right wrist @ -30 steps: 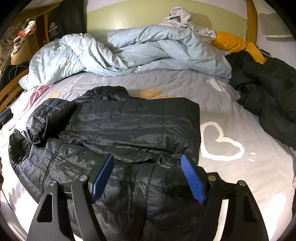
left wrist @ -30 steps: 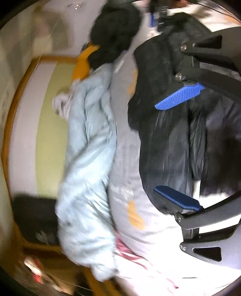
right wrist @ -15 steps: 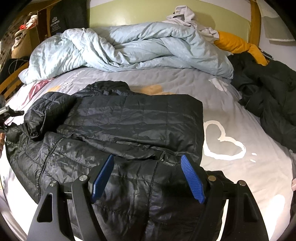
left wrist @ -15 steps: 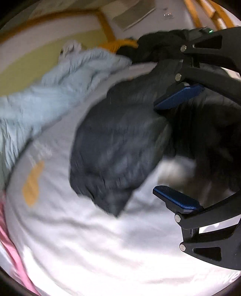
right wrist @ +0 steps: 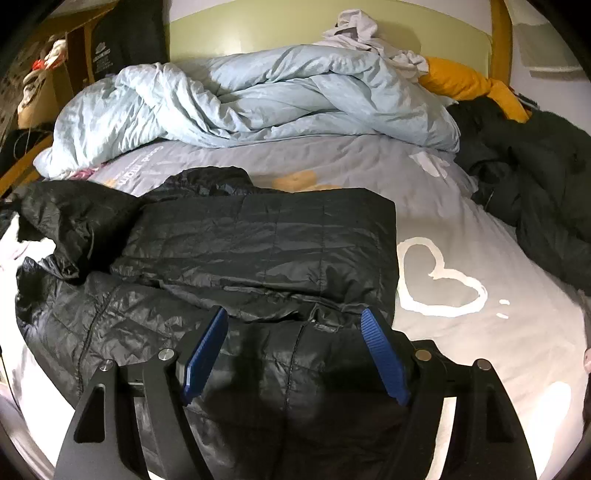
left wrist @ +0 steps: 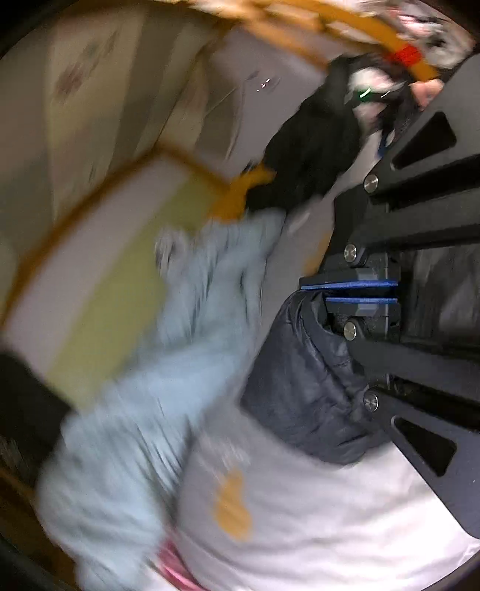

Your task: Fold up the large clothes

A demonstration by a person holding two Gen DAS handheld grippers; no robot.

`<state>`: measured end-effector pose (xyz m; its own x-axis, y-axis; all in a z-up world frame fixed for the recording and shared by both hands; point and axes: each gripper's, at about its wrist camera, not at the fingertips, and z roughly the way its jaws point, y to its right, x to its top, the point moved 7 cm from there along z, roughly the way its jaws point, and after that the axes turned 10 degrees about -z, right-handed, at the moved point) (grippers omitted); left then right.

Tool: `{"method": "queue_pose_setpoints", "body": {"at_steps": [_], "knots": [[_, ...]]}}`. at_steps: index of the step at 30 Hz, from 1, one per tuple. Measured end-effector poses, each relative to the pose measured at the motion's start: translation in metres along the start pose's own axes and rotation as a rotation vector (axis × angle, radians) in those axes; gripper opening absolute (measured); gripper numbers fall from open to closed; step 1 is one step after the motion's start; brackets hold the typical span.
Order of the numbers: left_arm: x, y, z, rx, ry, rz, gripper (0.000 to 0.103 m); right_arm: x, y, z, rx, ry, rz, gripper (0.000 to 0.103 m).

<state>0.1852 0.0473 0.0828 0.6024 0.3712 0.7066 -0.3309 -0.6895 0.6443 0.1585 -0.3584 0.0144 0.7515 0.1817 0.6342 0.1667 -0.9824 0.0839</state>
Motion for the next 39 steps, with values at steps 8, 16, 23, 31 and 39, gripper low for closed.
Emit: {"method": "queue_pose_setpoints", "body": {"at_steps": [8,16,23,31,39], "knots": [[-0.136,0.103,0.054,-0.014,-0.232,0.391,0.003,0.005,-0.009,-0.009,0.020,0.031,0.039,0.077],[-0.213,0.100,0.086,0.044,-0.409,0.475,0.006,0.019,-0.025,-0.044,0.011,0.139,-0.036,0.077],[-0.186,0.105,0.036,0.084,-0.288,0.478,0.044,0.022,-0.030,-0.051,0.064,0.159,-0.019,0.077],[-0.088,0.065,0.007,0.299,-0.035,0.388,0.045,0.019,-0.095,-0.055,0.071,0.215,-0.211,0.077],[-0.052,-0.021,0.008,0.534,-0.025,0.305,0.045,0.009,-0.202,-0.034,0.282,0.131,-0.343,0.077]]}}
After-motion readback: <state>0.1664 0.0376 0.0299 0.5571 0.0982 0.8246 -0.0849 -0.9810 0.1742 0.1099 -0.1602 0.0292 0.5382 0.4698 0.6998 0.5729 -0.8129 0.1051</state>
